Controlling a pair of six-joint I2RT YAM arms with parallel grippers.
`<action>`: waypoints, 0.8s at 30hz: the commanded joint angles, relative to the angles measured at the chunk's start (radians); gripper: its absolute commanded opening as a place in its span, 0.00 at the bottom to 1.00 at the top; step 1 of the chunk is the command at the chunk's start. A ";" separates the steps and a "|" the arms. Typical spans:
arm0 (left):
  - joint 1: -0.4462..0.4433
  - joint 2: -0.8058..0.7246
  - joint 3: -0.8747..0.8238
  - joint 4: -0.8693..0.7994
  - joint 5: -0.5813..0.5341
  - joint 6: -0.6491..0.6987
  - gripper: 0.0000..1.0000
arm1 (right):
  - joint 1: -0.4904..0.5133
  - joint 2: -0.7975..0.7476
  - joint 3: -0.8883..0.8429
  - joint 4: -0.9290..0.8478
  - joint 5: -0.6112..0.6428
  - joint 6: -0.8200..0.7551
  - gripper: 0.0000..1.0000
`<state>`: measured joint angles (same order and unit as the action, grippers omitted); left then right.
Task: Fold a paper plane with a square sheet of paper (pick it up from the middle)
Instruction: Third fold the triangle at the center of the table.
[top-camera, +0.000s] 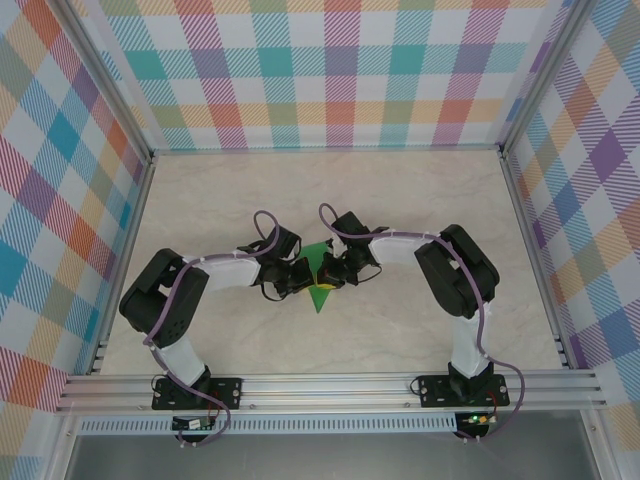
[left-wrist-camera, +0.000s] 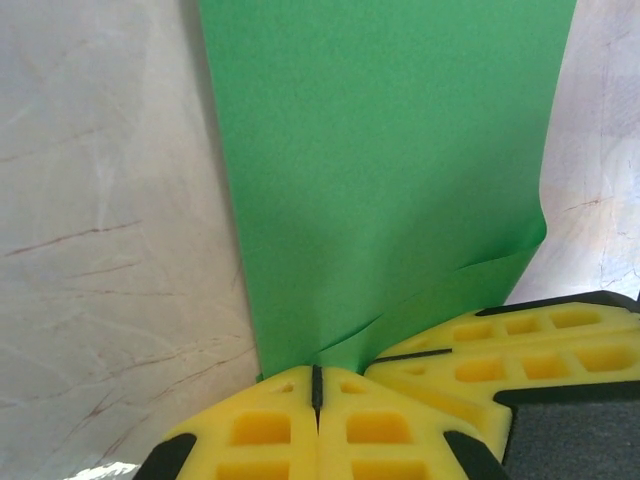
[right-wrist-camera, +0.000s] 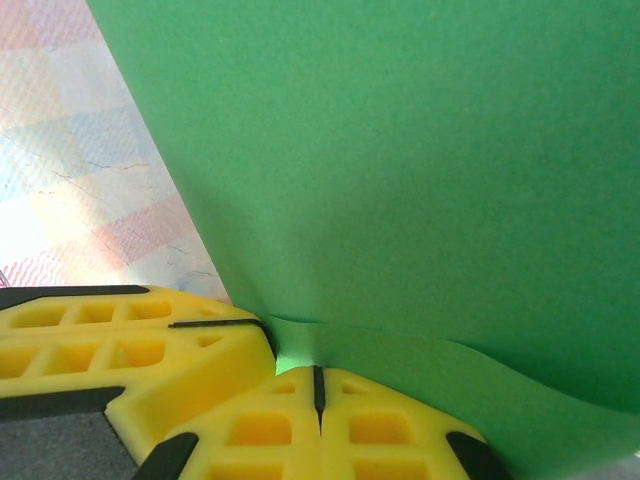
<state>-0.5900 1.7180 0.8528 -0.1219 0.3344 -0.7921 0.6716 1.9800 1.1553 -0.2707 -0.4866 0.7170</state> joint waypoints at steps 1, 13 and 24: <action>-0.011 0.021 0.002 -0.089 -0.051 0.030 0.00 | 0.000 0.016 -0.011 -0.035 0.026 -0.007 0.00; -0.029 0.046 0.027 -0.260 -0.195 0.090 0.00 | -0.038 -0.065 -0.100 0.141 -0.040 -0.093 0.00; -0.043 0.074 0.062 -0.375 -0.294 0.135 0.00 | -0.077 -0.017 -0.088 0.102 0.049 -0.095 0.00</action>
<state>-0.6300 1.7348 0.9447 -0.3046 0.1768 -0.6899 0.6167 1.9385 1.0595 -0.1459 -0.4995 0.6453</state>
